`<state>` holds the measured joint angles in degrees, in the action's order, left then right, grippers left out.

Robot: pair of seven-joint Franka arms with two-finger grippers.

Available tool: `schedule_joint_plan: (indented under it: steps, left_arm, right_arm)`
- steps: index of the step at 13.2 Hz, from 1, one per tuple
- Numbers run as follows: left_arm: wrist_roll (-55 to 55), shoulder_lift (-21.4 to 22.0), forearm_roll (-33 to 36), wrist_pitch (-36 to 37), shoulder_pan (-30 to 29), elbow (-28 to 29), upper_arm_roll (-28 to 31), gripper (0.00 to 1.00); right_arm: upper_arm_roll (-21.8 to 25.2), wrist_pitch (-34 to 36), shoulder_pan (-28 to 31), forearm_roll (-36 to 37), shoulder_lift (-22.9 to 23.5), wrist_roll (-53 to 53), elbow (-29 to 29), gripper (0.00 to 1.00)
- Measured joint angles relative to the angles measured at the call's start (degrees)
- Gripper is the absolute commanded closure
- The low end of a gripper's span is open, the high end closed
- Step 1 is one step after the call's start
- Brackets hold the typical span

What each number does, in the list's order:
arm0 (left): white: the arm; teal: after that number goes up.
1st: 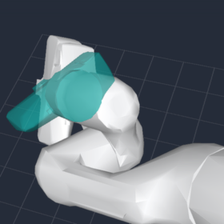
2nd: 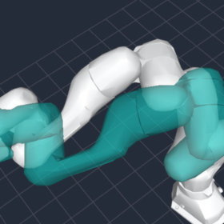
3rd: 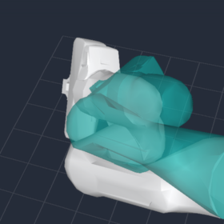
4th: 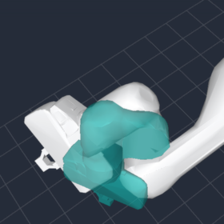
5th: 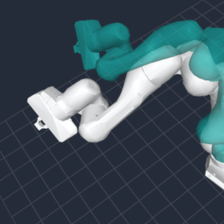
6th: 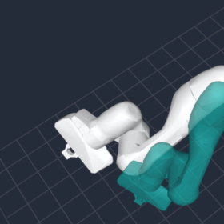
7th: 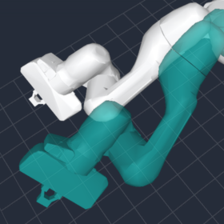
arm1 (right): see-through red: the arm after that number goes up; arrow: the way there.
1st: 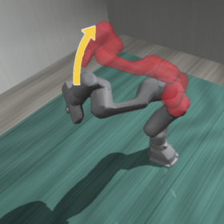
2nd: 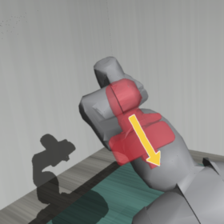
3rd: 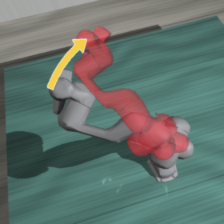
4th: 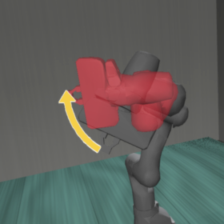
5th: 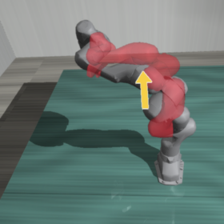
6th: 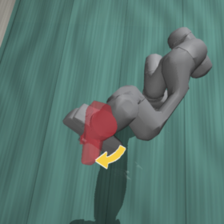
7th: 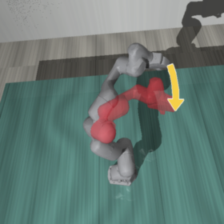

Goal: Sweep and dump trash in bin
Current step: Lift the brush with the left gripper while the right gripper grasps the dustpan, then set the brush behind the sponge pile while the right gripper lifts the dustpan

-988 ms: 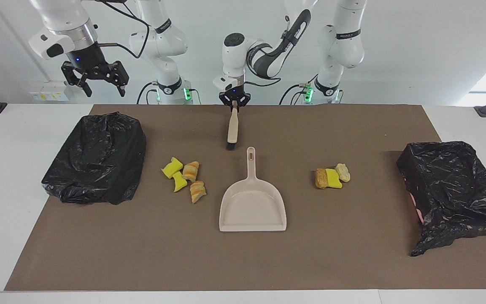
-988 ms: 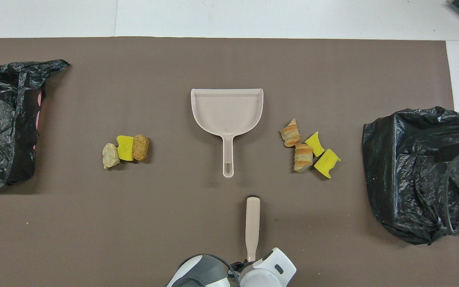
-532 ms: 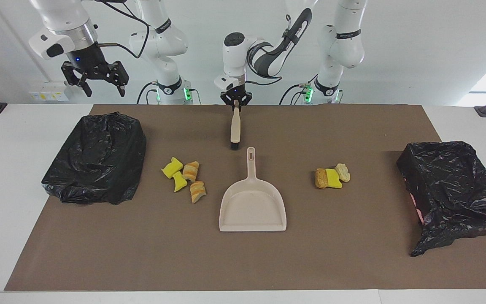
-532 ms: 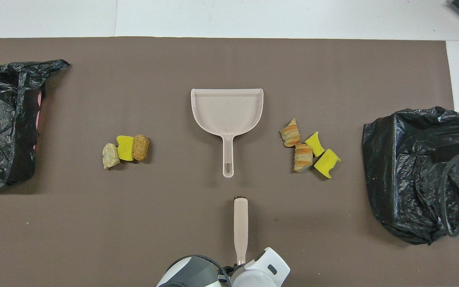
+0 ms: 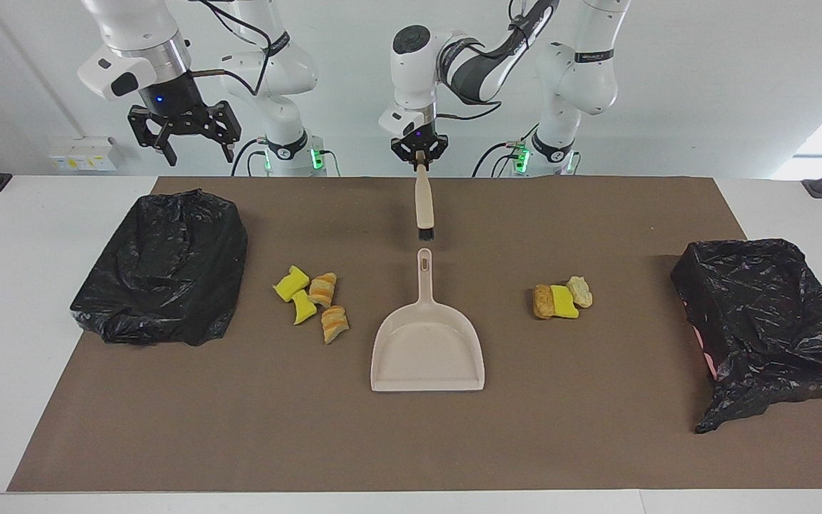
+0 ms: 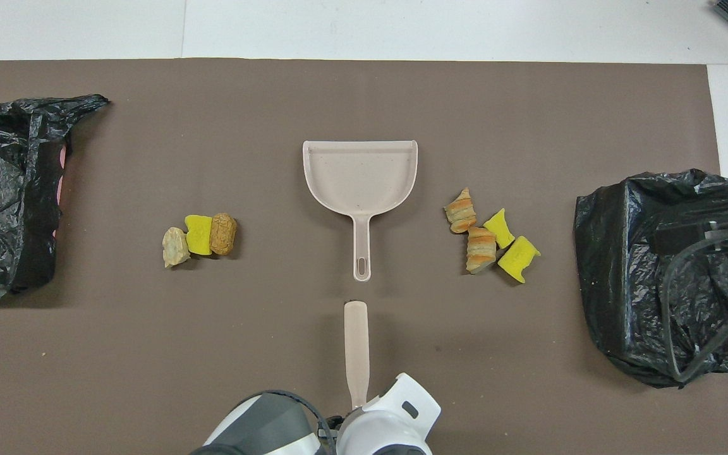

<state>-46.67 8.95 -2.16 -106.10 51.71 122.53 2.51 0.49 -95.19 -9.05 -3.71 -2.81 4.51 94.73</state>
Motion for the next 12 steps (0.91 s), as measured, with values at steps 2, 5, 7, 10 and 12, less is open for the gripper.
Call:
schedule_joint_plan:
  steps: [2, 5, 7, 10, 12]
  left_arm:
    - [6.6, 0.2, 0.0, 0.1, -6.4, 0.0, 0.1, 1.0]
    - [16.9, -0.9, 0.0, -0.4, -16.0, 0.0, 0.3, 1.0]
    - [21.8, -1.9, 0.0, -2.6, -21.4, 0.0, 0.3, 1.0]
    - [27.5, -3.3, 0.0, -6.9, -28.3, 0.0, 0.3, 1.0]
    - [31.2, -3.9, 0.0, -8.5, -32.8, 0.1, 0.2, 1.0]
  right_arm:
    - [-0.5, -2.0, -3.3, -0.3, 3.1, 4.7, 0.0, 0.0]
    - [-0.7, -6.6, -8.2, -0.4, 9.4, 12.7, 0.0, 0.0]
    - [-0.8, -11.0, -12.6, -0.5, 14.9, 20.0, -0.2, 0.0]
    - [-1.0, -16.5, -16.6, -2.1, 21.1, 26.0, -1.2, 0.0]
    - [-1.1, -20.2, -20.1, -2.1, 24.2, 30.3, -1.7, 0.0]
